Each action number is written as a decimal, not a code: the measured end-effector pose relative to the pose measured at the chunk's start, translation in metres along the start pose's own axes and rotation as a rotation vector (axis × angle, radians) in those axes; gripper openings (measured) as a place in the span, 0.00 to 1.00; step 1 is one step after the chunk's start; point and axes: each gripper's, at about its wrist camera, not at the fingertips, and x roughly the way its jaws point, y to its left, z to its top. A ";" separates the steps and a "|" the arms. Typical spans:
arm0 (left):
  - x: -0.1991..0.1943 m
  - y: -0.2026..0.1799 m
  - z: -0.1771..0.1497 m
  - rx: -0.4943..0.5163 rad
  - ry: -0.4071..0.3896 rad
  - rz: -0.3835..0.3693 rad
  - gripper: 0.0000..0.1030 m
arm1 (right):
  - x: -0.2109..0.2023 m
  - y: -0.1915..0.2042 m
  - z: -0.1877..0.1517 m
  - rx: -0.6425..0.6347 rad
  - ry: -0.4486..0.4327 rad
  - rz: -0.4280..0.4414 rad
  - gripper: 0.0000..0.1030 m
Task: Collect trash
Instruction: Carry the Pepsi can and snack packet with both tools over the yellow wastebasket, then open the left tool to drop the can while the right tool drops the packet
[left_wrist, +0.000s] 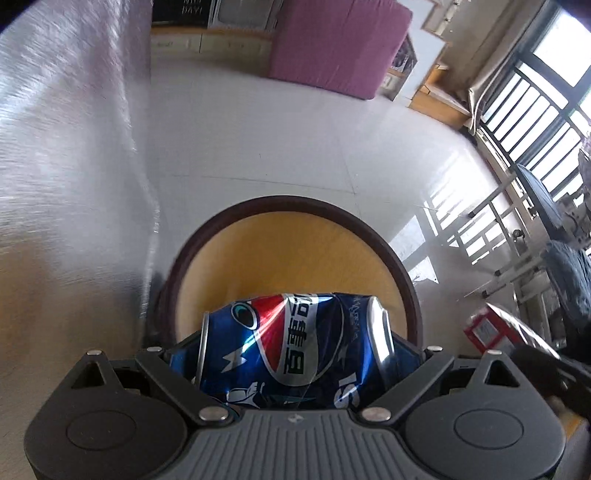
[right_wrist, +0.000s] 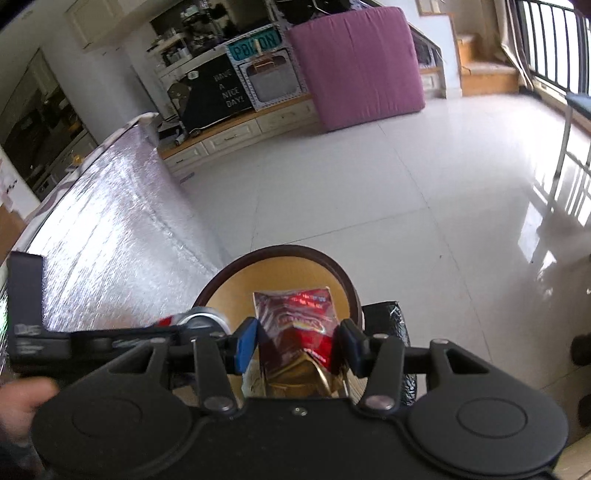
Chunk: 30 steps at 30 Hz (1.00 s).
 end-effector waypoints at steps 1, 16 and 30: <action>0.010 0.000 0.003 -0.008 0.008 -0.003 0.93 | 0.005 -0.003 0.002 0.010 0.002 0.000 0.48; 0.071 0.004 0.019 0.136 0.061 0.070 0.93 | 0.089 -0.021 0.025 0.184 0.109 0.017 0.49; 0.095 0.002 0.022 0.135 0.086 0.061 0.94 | 0.116 -0.016 0.021 0.252 0.234 -0.100 0.78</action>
